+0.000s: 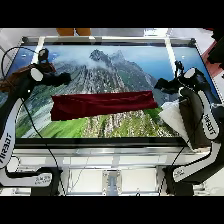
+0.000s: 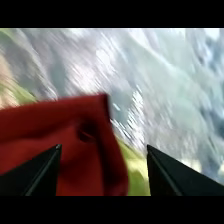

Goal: Fold the shirts.

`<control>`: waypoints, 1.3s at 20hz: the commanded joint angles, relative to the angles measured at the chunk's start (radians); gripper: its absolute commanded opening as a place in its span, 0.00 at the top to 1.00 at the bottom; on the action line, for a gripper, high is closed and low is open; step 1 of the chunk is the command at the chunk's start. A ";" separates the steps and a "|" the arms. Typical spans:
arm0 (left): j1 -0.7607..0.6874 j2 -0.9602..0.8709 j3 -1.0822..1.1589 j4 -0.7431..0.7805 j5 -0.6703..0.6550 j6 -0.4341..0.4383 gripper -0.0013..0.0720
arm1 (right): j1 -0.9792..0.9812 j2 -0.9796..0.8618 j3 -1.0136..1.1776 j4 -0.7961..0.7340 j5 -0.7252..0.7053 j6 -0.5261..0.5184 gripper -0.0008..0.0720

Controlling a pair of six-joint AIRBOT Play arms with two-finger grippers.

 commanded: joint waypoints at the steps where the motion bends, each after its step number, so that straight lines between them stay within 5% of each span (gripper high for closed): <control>1: -0.089 -0.011 0.013 -0.119 0.034 0.126 0.48 | -0.048 -0.079 0.004 0.087 0.113 0.005 0.14; 13: -0.283 -0.124 0.013 -0.120 0.154 0.168 0.57 | -0.059 -0.227 0.006 0.406 0.213 -0.197 0.16; 14: -0.283 -0.128 0.013 -0.120 0.156 0.175 0.80 | -0.059 -0.227 0.006 0.414 0.225 -0.197 0.23; 15: -0.283 -0.135 0.013 -0.120 0.155 0.178 0.97 | -0.059 -0.226 0.006 0.425 0.237 -0.204 0.53; 16: -0.283 -0.145 0.013 -0.122 0.148 0.171 0.97 | -0.059 -0.225 0.006 0.459 0.262 -0.244 0.90; 22: -0.301 -0.264 0.013 -0.242 -0.117 0.117 0.97 | -0.026 -0.121 0.030 0.616 0.338 -0.305 0.94; 26: -0.328 -0.315 0.013 -0.254 -0.152 0.117 0.97 | 0.096 -0.036 0.176 0.636 0.351 -0.259 0.94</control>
